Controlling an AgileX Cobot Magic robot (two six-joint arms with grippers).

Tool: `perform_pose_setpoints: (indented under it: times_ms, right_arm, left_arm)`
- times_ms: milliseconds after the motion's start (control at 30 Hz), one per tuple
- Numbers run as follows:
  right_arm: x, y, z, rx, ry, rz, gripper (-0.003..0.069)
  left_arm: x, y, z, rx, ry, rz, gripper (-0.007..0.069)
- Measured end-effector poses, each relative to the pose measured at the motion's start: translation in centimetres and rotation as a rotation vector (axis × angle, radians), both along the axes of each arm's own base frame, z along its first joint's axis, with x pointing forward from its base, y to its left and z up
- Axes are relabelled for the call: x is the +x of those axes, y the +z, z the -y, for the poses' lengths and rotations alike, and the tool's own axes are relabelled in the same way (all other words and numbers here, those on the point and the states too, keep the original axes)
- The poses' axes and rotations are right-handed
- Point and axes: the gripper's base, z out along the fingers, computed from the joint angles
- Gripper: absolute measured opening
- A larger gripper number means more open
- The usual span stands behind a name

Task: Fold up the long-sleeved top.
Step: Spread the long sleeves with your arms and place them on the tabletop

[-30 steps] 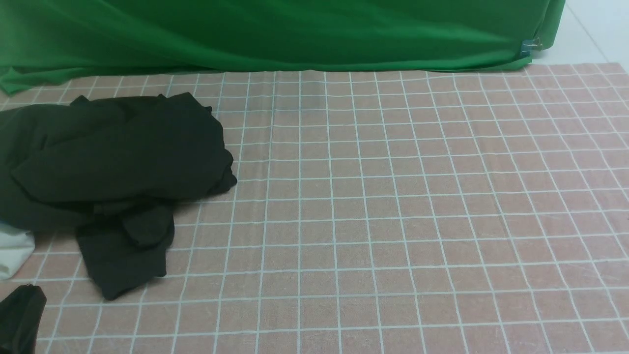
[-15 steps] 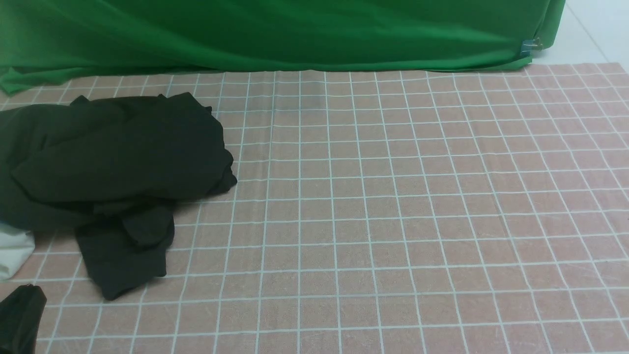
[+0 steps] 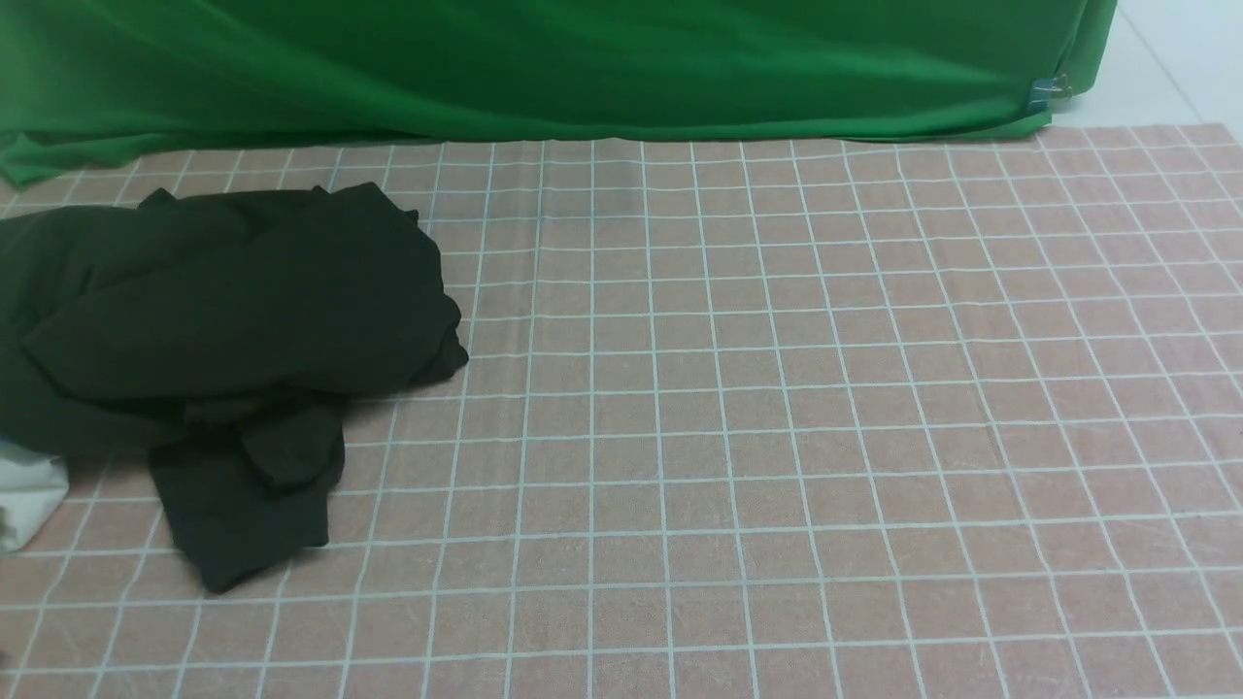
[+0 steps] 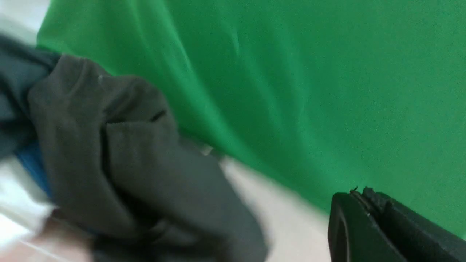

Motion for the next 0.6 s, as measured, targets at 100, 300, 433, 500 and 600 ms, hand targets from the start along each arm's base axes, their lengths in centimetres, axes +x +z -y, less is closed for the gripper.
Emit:
perform_pose_setpoints:
  times_ms: [100,300,433,500,600]
  right_arm:
    - [0.0,0.0,0.0,0.000,0.000,0.000,0.0242]
    - [0.0,0.0,0.0,0.000,0.000,0.000,0.0242]
    - [0.0,0.0,0.0,0.000,0.000,0.000,0.0242]
    - [0.0,0.0,0.0,0.000,0.000,0.000,0.0242]
    - [0.0,0.0,0.0,0.000,0.000,0.000,0.0242]
  left_arm:
    - [-0.1,0.4,-0.4,-0.040,0.042,0.047,0.0018]
    - [-0.3,1.5,0.3,0.058,-0.028,0.015,0.0018]
    - [-0.9,4.0,1.0,0.212,-0.080,0.014,0.0018]
    - [-1.1,6.3,1.6,0.327,-0.130,-0.021,0.0018]
    - [0.2,7.7,2.3,0.420,-0.236,-0.166,0.0018]
